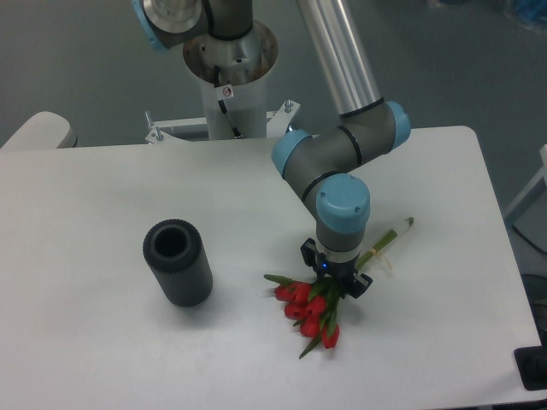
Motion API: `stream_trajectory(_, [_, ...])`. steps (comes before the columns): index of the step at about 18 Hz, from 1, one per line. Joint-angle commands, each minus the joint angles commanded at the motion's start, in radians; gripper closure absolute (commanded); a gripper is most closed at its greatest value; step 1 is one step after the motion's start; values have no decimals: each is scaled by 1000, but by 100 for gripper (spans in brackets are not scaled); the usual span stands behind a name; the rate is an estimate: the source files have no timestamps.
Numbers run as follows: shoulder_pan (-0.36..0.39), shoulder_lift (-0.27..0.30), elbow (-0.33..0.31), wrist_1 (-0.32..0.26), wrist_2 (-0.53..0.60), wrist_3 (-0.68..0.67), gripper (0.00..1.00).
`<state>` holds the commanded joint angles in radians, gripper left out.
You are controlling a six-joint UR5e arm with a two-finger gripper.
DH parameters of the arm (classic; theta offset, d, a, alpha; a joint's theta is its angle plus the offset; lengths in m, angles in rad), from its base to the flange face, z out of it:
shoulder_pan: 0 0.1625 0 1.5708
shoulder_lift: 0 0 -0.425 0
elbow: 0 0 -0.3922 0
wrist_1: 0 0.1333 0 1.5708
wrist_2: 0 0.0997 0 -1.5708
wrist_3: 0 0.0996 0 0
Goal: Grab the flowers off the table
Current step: 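Lower the gripper over the stems and close it around them, then lift the grasped tulip bouquet up off the table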
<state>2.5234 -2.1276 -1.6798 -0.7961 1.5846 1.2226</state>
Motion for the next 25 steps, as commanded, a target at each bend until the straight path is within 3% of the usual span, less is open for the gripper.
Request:
stream_trajectory(3, [2, 0, 18, 0, 0, 5, 72])
stream_trajectory(8, [8, 14, 80, -12, -11, 40, 72])
stream_trajectory(20, [51, 72, 222, -40, -317, 40, 72])
stream_trajectory(25, [95, 101, 236, -44, -481, 28, 72])
